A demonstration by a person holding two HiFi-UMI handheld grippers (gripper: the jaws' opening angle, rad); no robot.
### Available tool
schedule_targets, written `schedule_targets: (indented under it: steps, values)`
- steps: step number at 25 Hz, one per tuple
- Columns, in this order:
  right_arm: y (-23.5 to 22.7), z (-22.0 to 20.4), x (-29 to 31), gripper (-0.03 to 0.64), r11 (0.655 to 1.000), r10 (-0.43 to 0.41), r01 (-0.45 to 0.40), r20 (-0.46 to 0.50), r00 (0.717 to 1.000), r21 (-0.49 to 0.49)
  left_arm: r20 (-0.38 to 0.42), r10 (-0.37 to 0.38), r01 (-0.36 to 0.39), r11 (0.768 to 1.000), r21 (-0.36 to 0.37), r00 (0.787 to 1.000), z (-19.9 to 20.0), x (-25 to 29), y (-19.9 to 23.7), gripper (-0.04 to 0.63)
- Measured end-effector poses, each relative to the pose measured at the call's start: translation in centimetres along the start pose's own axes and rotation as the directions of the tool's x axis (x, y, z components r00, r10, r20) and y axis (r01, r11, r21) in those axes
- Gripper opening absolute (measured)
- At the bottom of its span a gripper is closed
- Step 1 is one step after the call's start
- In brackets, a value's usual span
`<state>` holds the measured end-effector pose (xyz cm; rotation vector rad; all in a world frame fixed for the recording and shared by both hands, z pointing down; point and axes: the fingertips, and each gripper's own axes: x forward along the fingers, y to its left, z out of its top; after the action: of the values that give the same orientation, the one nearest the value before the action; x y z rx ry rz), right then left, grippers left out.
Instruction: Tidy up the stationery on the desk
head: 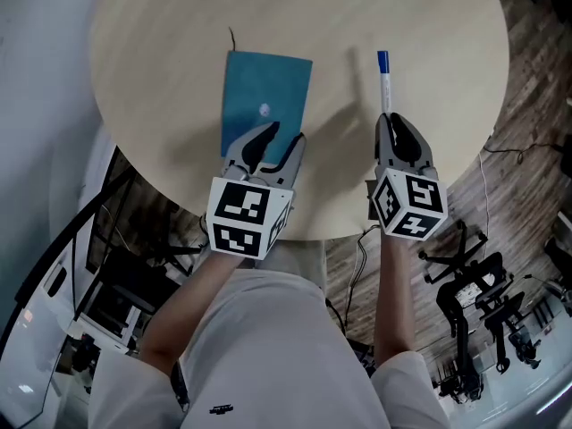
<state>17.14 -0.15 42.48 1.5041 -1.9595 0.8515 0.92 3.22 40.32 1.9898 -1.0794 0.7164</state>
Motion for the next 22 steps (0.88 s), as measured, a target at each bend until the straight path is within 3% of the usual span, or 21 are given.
schedule_targets:
  steps: [11, 22]
  values:
    - [6.3, -3.0, -0.7, 0.089, 0.991, -0.027, 0.028, -0.008, 1.000, 0.130, -0.008, 0.049, -0.049, 0.999, 0.004, 0.999, -2.5, -2.7, 4.4, 0.046]
    - [10.3, -5.2, 0.4, 0.089, 0.969, -0.042, 0.042, -0.005, 0.999, 0.243, 0.001, 0.028, -0.028, 1.000, 0.004, 1.000, -4.2, -3.8, 6.3, 0.044]
